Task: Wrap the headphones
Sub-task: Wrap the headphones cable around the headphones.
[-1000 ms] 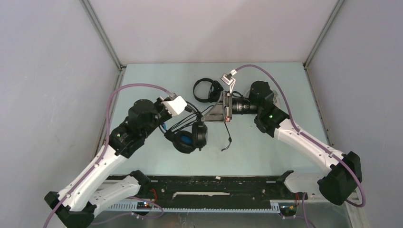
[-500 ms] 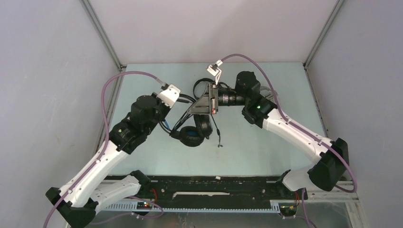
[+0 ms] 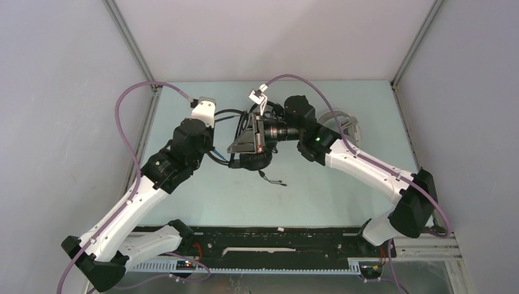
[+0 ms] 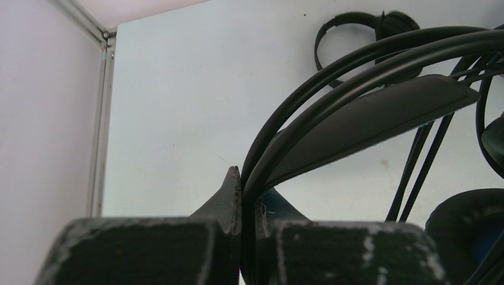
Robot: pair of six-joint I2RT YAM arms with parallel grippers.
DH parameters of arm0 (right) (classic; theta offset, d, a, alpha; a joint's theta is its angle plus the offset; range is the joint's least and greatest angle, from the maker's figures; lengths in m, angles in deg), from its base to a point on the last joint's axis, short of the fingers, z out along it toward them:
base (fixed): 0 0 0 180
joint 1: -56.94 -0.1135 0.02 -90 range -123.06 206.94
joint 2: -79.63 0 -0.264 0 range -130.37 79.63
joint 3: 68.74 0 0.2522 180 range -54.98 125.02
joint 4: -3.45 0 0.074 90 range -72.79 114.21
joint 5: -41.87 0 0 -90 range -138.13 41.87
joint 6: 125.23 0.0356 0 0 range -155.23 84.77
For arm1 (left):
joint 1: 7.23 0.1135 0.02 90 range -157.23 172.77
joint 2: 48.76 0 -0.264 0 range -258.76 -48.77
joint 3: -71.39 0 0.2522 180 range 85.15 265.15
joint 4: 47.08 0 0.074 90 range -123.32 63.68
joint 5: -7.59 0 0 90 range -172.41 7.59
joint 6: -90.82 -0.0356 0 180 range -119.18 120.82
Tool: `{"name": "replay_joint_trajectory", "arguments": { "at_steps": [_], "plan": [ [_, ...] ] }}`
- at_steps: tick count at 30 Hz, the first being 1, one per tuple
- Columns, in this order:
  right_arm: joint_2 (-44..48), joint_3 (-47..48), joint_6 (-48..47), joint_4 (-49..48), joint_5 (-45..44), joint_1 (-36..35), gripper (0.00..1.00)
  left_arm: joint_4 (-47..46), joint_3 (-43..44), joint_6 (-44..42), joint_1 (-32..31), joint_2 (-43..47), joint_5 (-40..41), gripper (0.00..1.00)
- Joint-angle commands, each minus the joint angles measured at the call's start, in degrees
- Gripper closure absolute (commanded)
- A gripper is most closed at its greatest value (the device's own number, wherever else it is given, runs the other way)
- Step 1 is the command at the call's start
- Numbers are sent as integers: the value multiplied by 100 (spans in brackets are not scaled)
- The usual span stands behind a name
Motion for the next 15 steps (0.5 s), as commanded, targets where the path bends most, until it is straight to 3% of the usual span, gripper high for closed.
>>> {"name": "replay_joint_trajectory", "arguments": {
  "at_steps": [1,15],
  "plan": [
    [-126,479,-400,200,-269,-208,86,-587,503,1051,18,-53,616,100],
    [-97,491,-1667,1075,-2061,-608,90,-11,933,2633,15,-412,1046,100]
  ]
}}
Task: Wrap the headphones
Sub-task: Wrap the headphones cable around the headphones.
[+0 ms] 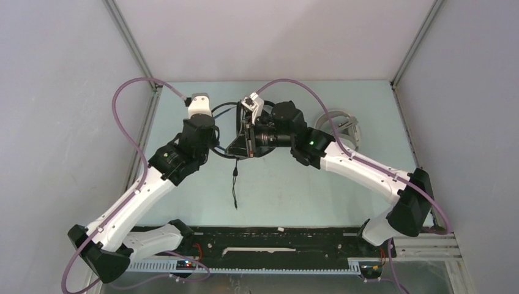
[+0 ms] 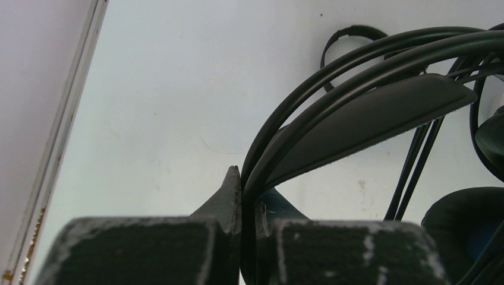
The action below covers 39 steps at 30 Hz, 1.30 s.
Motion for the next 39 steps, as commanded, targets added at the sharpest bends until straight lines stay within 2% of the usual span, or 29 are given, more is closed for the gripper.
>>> {"name": "replay_joint_trajectory", "arguments": {
  "at_steps": [1,5,19,23,32,39],
  "plan": [
    [82,186,-561,279,-957,-225,89,-214,766,987,12,78,405,100],
    [101,160,-877,431,-1455,-379,89,-237,817,1362,27,253,457,100],
    [407,80,-1178,315,-1586,-515,85,-136,1216,2103,28,767,295,100],
    [593,-64,-1421,227,-1422,-591,80,-127,1226,2147,28,807,237,100],
    [1036,-576,-1500,-337,-1520,-625,82,-1,1373,1996,28,908,499,100],
    [1129,-605,-1587,8,-1730,-625,79,-62,1441,2148,30,967,175,100]
  ]
}}
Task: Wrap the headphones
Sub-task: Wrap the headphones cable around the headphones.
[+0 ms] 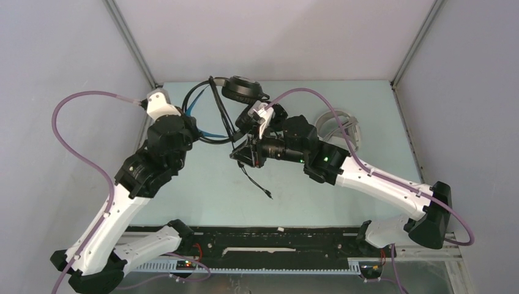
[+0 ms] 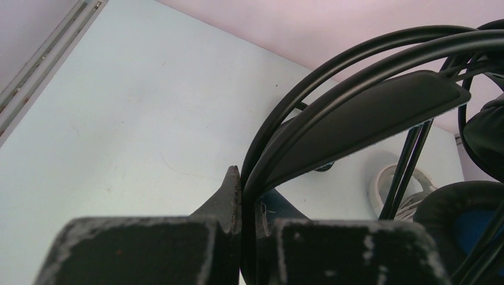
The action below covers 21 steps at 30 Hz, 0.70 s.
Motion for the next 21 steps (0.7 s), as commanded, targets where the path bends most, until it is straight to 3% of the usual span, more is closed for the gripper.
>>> {"name": "replay_joint_trajectory", "arguments": {
  "at_steps": [1,11,21],
  "plan": [
    [186,-4,-123,25,-256,-11,79,-688,527,512,5,212,-192,100],
    [214,-302,-439,-160,-1379,-23,80,-660,546,867,10,248,-567,100],
    [716,-1321,-910,-1507,-789,-27,74,-697,538,766,4,276,-324,100]
  ]
}}
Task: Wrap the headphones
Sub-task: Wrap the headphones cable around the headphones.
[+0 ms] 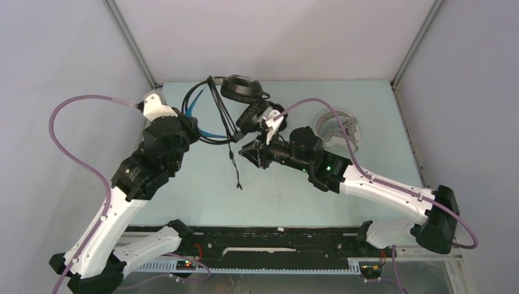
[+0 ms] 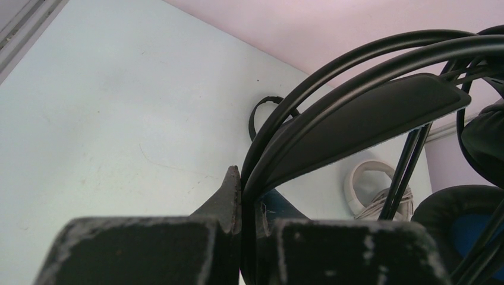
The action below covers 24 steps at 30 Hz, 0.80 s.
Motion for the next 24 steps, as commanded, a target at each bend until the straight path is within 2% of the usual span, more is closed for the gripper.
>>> {"name": "replay_joint_trajectory", "arguments": {
  "at_steps": [1,10,14,24],
  "plan": [
    [499,-608,-446,-936,273,-5,73,-744,503,309,-31,151,-10,100],
    [1014,-2067,-1032,-2854,829,0,54,-893,688,79,-27,87,-154,100],
    [757,-2482,-1225,-3700,1054,-1,43,-914,813,-15,-31,43,-180,100],
    [-545,-2503,-1237,-5342,1402,-4,32,-1011,1097,0,-31,-116,-489,100]
  ]
}}
